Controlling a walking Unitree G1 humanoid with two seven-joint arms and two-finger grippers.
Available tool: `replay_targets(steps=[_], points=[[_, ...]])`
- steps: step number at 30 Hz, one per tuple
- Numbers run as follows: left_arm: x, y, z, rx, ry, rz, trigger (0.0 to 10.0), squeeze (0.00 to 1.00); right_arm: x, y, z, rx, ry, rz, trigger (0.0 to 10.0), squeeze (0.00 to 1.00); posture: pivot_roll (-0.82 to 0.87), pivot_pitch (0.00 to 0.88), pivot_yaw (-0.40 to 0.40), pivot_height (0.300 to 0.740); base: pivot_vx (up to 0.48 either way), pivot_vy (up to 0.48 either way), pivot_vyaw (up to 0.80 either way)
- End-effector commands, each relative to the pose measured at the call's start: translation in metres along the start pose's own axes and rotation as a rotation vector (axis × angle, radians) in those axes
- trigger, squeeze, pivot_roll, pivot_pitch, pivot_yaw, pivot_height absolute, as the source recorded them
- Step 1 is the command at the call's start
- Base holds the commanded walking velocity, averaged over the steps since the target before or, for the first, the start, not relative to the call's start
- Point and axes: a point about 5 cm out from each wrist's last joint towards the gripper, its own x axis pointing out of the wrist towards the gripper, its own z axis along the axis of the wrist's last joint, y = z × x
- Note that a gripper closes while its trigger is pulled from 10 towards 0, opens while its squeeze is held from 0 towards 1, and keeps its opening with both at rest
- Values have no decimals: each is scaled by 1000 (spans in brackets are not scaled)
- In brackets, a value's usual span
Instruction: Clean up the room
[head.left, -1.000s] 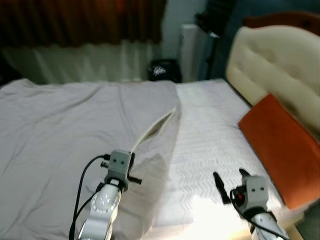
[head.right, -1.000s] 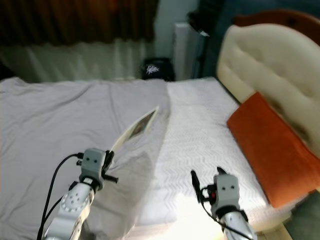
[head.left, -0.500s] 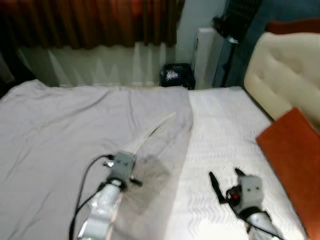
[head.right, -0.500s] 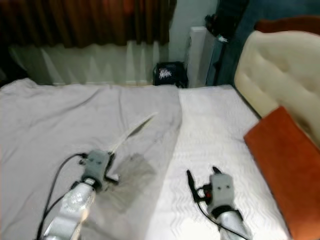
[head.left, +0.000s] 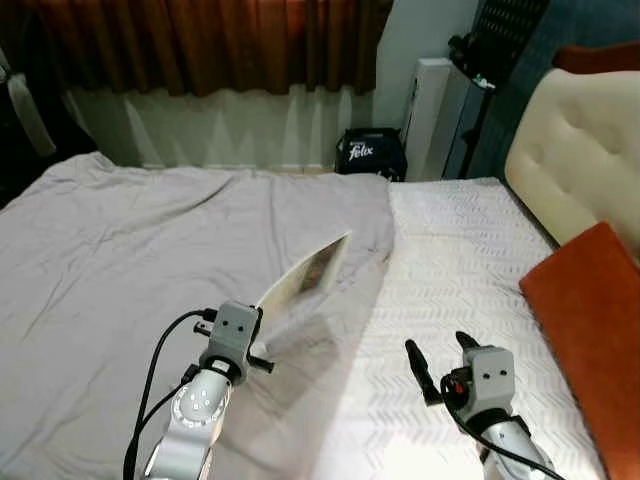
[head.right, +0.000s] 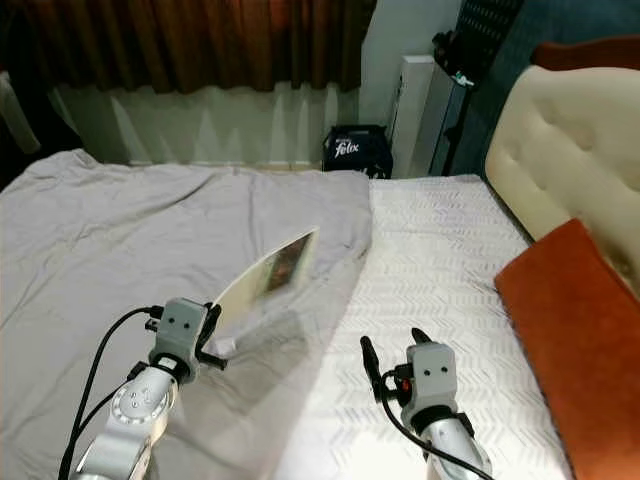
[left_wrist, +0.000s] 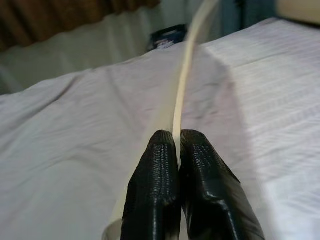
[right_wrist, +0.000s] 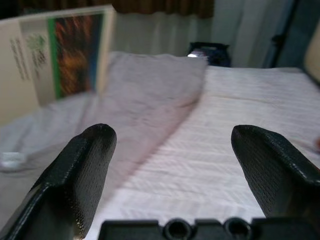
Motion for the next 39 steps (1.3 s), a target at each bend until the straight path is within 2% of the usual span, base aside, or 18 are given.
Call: replay_targets(steps=[1,11,17,26,32,39], points=[[2,1,12,14,-65,-3,10000,0,1,0,2,4,-6,1,10000,0,-23,0,-19,740,0,-472,0],[2,-3,12,-9,-73,-43,10000,0,2,0,2,0,-6,3,10000,0,-25,0,-18,740,0,-471,0],[4,3,12,-32,-70,-30,10000,0,3,0,3,-2,-8,3,10000,0,-28,0,-16,740,0,-451,0],[6,8,13,-61,-72,-32,10000,0,2,0,3,-2,-11,-1,10000,0,-31,0,-13,740,338,-330,0],[9,12,10,-31,-55,-6,10000,0,4,1,3,-11,-4,6,10000,0,-30,0,-13,740,76,0,-635],[10,11,10,-15,-63,-9,10000,0,4,1,3,-12,-9,12,10000,0,-26,0,-18,740,0,0,0]])
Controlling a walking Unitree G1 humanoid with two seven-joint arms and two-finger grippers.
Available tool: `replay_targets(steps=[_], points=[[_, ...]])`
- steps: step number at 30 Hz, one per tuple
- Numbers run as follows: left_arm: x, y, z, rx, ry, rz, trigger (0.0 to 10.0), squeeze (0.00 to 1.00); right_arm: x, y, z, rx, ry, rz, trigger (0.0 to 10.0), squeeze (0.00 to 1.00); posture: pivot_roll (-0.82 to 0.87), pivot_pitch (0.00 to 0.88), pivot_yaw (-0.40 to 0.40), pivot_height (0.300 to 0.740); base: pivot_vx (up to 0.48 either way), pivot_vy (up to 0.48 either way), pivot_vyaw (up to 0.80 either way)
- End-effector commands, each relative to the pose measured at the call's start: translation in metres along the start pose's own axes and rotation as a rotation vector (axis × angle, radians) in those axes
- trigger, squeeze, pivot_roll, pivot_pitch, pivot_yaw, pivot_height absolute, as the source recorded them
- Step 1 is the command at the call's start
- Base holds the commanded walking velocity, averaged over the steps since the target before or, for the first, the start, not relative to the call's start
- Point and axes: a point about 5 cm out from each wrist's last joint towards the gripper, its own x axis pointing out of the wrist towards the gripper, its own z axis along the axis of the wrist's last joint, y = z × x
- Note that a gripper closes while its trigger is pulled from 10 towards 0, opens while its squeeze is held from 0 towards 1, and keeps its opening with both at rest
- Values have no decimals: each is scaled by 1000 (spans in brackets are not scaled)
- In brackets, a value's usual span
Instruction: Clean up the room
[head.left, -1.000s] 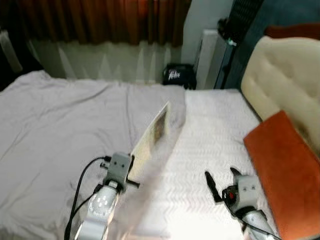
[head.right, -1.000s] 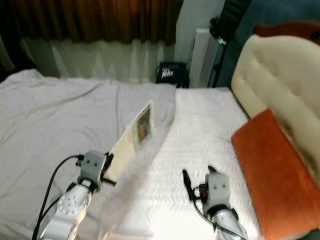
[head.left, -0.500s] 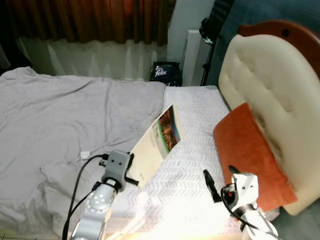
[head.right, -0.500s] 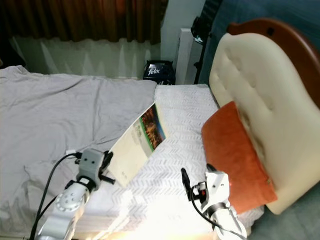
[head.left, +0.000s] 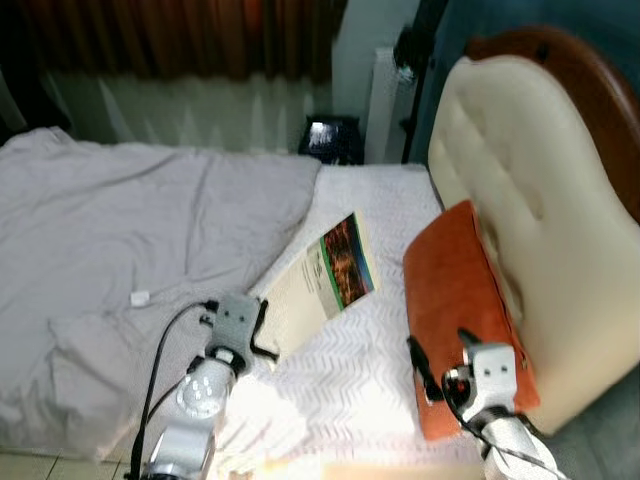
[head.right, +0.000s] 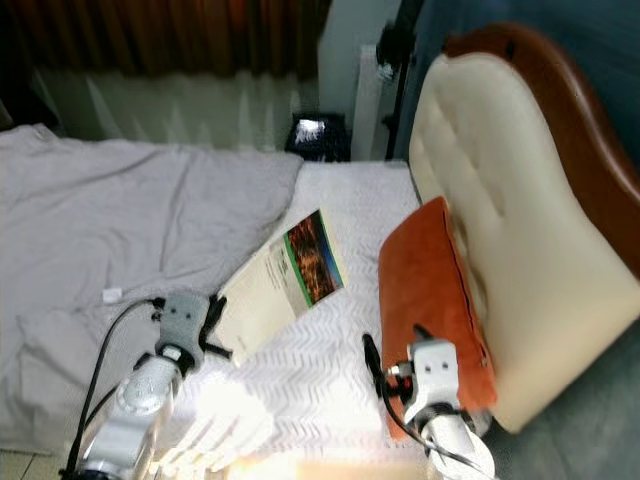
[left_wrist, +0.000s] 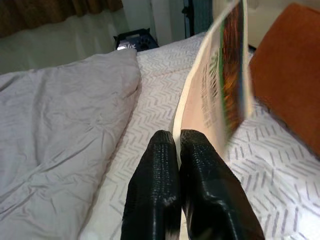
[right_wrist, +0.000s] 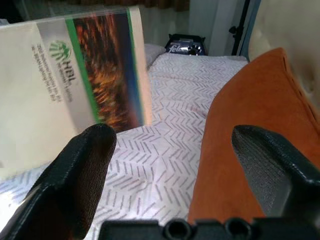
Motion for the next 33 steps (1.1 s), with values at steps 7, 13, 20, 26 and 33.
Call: replay_targets(steps=[7,13,20,26,33], points=[[8,-2,16,-23,-98,-47,10000,0,-1,0,-2,-14,4,4,10000,0,-33,0,-14,740,456,0,0],[22,-29,31,-39,-144,-166,10000,0,-3,1,-2,-11,10,7,10000,0,-34,0,-18,740,480,0,0],[76,-88,100,-129,-255,-341,10000,0,-14,9,-6,-12,40,29,10000,0,-112,0,-12,740,69,0,0],[94,-85,134,-215,-295,-270,10000,0,-35,5,-7,-28,72,10,10000,0,-200,0,-6,740,0,0,0],[111,-88,165,-593,-266,-189,10000,0,-93,-1,-1,-58,172,-26,10000,0,-346,140,-50,740,0,0,0]])
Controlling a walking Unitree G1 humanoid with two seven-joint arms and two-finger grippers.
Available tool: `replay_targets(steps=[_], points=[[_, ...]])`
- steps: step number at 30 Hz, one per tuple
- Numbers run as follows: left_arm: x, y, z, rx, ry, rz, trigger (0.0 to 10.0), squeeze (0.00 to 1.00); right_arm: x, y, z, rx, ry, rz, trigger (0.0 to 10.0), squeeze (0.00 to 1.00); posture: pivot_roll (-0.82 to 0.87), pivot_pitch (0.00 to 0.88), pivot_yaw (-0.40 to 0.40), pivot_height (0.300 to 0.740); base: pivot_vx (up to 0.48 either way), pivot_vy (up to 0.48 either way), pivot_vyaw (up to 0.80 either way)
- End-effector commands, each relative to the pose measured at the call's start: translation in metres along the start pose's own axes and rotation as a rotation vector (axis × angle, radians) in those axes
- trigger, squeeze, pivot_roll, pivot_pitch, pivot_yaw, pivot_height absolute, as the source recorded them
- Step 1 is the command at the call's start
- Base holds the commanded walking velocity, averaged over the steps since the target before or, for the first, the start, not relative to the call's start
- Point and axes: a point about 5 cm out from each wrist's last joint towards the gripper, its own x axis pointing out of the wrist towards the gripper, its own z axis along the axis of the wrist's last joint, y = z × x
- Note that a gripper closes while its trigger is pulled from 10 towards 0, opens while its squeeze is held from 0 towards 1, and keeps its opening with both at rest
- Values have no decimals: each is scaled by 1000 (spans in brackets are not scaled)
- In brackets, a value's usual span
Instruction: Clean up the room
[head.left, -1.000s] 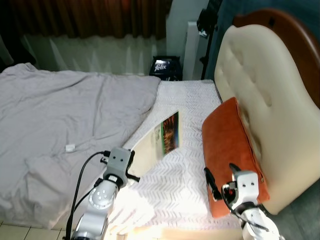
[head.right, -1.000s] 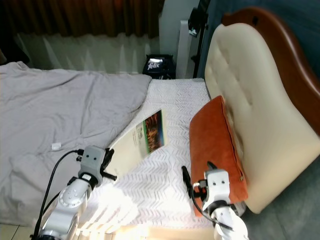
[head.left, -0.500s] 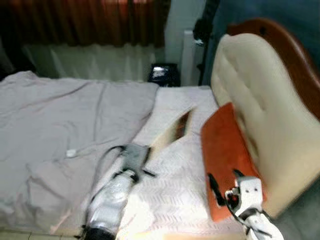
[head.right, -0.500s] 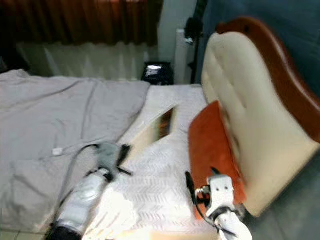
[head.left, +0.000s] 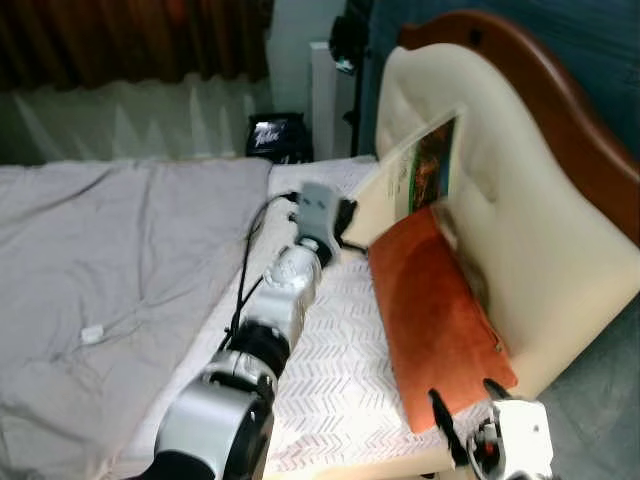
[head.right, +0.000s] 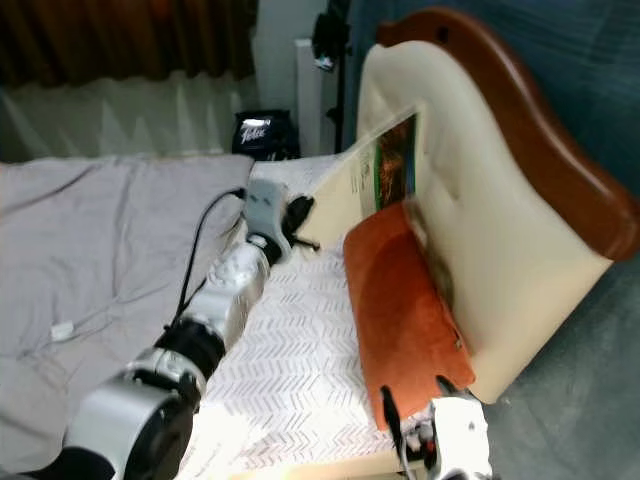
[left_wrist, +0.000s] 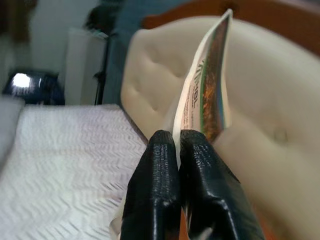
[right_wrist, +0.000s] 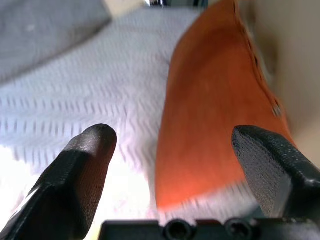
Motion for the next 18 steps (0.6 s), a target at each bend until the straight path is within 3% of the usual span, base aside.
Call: replay_targets(steps=[1,3,4,7,9,10,12,14,15,16,18], points=[[7,-44,-1,-127,-18,-63,10000,0,-3,-2,4,-6,3,1,10000,0,-346,140,-50,740,0,0,0],[10,-23,13,-306,-76,54,10000,0,-20,-1,4,-13,39,11,10000,0,-388,182,-75,740,0,0,0],[10,-23,13,-306,-76,54,10000,0,-20,-1,4,-13,39,11,10000,0,-388,182,-75,740,0,0,0],[3,23,23,-427,-170,236,10000,0,-37,0,7,-19,74,21,10000,0,-421,231,-108,740,0,0,0],[-16,63,11,-478,-195,386,10000,0,-49,0,7,-29,110,32,10000,0,-428,246,-124,740,0,0,0],[-16,63,11,-478,-195,386,10000,0,-49,0,7,-29,110,32,10000,0,-428,246,-124,740,0,0,0],[-40,92,-19,-506,-144,516,10000,0,-59,0,8,-38,143,48,10000,0,-438,275,-150,740,0,0,0],[-67,106,-57,-536,-37,611,10000,0,-64,-1,10,-42,161,57,10000,0,-443,288,-160,740,0,0,0],[-80,110,-75,-558,23,641,10000,0,-65,-1,11,-42,166,60,10000,0,-443,295,-167,740,0,0,0],[-80,110,-75,-558,23,641,10000,0,-65,-1,11,-42,166,60,10000,0,-443,295,-167,740,0,0,0],[-97,107,-101,-545,134,647,10000,0,-66,-2,13,-41,172,64,10000,0,-440,302,-174,740,0,0,0]])
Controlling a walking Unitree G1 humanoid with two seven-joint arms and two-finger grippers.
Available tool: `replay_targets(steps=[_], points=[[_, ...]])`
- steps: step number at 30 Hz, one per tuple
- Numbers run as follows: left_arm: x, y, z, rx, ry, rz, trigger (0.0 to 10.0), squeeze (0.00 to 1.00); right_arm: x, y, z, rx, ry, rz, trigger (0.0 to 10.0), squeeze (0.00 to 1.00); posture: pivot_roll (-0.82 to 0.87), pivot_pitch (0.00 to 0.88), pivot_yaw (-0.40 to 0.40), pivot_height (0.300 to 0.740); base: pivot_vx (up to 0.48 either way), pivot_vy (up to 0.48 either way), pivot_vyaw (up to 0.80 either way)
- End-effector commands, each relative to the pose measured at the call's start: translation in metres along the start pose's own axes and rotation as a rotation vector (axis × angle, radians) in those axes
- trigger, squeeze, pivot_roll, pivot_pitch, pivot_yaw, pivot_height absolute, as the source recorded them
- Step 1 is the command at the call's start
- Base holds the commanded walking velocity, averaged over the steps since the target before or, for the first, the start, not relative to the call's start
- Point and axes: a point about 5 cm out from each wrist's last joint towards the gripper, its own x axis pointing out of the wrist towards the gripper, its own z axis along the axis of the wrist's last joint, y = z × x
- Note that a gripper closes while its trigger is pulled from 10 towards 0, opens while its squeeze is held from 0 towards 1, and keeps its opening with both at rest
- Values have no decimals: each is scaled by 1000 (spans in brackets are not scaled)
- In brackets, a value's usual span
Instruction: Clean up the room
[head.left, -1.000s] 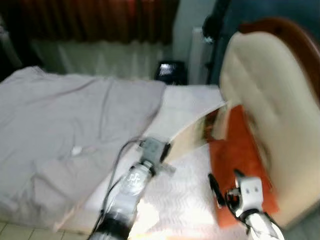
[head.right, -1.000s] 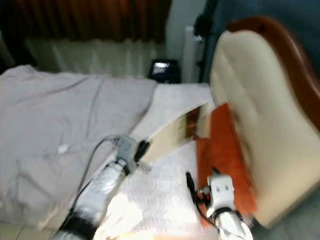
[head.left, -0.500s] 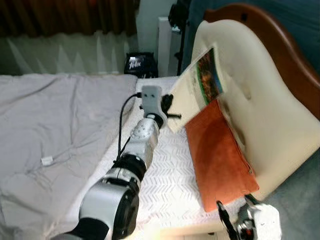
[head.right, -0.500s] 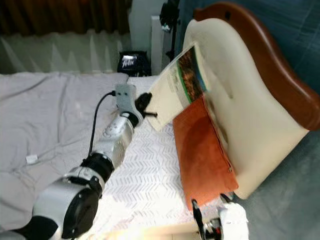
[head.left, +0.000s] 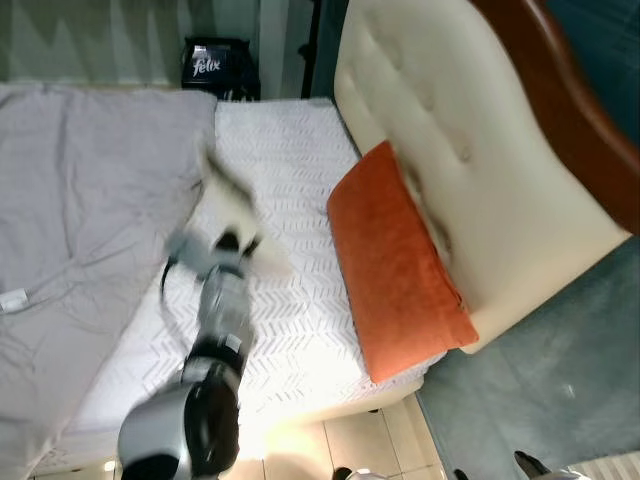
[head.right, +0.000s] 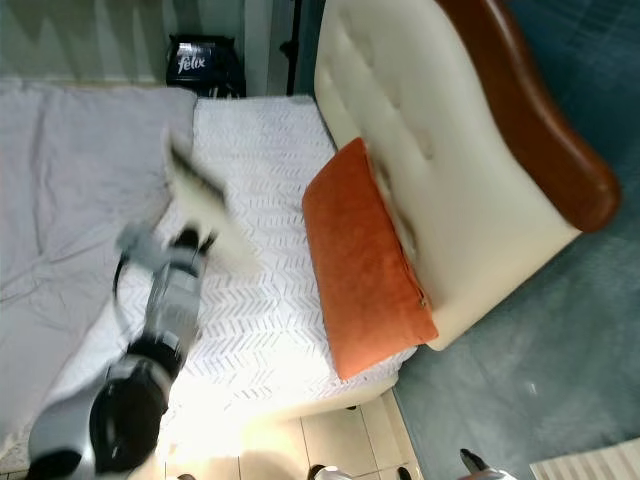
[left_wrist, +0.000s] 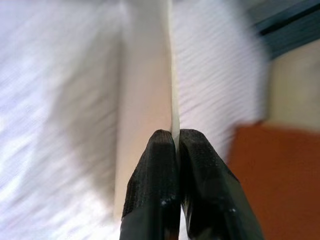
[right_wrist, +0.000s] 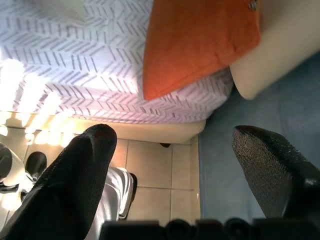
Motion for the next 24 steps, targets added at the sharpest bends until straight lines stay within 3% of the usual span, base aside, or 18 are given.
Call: replay_targets(steps=[1,4,9,12,14,16,21,24], points=[[-9,-3,-31,64,137,-42,10000,0,-4,-4,2,-8,18,0,10000,0,-440,308,-176,740,0,0,0],[-14,0,-43,134,203,-86,10000,0,-5,-1,3,-6,24,11,10000,0,-436,313,-169,740,0,0,0],[-13,8,-34,268,205,-152,10000,0,-7,4,0,12,36,11,10000,0,-409,308,-144,740,0,0,0],[-16,8,-39,573,256,-283,10000,0,-6,7,-2,28,40,8,10000,0,-396,310,-132,740,0,0,0],[-17,6,-42,615,273,-318,10000,0,-5,8,-2,31,41,8,10000,0,-391,309,-128,740,0,0,0],[-17,-1,-45,729,283,-346,10000,0,-4,10,-3,37,43,11,10000,0,-389,308,-124,740,0,0,0],[-19,-4,-51,754,316,-374,10000,0,-6,13,-5,43,47,9,10000,0,-405,314,-123,740,0,0,0],[-16,-2,-43,705,299,-356,10000,0,-7,12,-5,43,50,5,10000,0,-410,313,-122,740,0,0,0]])
